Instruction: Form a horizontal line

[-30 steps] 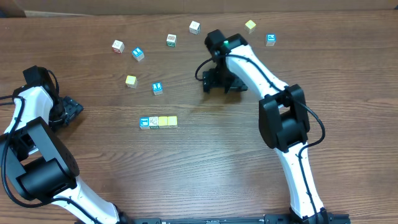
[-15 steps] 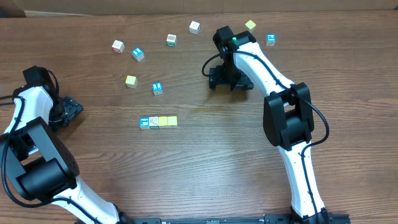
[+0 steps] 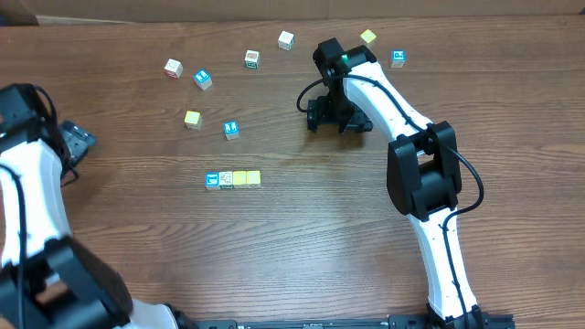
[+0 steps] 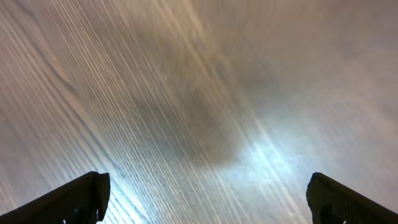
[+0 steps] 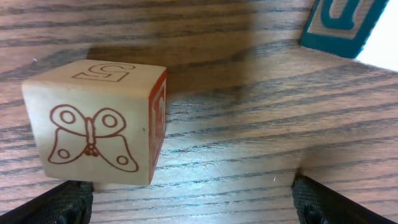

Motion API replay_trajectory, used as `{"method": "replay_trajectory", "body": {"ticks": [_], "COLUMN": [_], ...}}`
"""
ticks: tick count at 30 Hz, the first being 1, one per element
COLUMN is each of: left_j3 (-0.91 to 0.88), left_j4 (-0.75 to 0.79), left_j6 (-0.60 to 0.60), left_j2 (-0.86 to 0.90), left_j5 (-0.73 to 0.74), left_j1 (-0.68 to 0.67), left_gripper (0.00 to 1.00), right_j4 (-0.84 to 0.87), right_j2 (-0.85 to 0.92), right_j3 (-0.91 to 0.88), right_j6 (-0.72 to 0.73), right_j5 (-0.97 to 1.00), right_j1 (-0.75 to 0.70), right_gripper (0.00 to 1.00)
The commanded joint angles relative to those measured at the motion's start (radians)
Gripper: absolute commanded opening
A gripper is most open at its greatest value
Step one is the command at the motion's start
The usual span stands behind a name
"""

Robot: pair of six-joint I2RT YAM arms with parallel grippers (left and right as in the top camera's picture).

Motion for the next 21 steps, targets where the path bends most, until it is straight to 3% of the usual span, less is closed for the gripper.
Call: {"method": "replay_trajectory", "body": {"ticks": [1, 14, 21], "left_j3": [0.002, 0.001, -0.056], "left_j4": [-0.001, -0.039, -0.096], "left_j6": [0.001, 0.003, 0.224], "left_j2": [-0.049, -0.162, -0.171], "left_j5": [-0.010, -0.079, -0.050], "left_j1": [0.005, -0.003, -0.004], "left_gripper": [1.00, 1.00, 0.99], "right_j4": [0.002, 0.002, 0.002], "right_j2": [-0.027, -0.027, -0.027], "right_j3": [-0.003, -0.003, -0.003], "right_j6": [0.005, 0.005, 0.005], "right_j5": [0.020, 0.020, 0.020], "right_j1": [0.000, 0.000, 0.000], "right_gripper": [1.00, 1.00, 1.00]}}
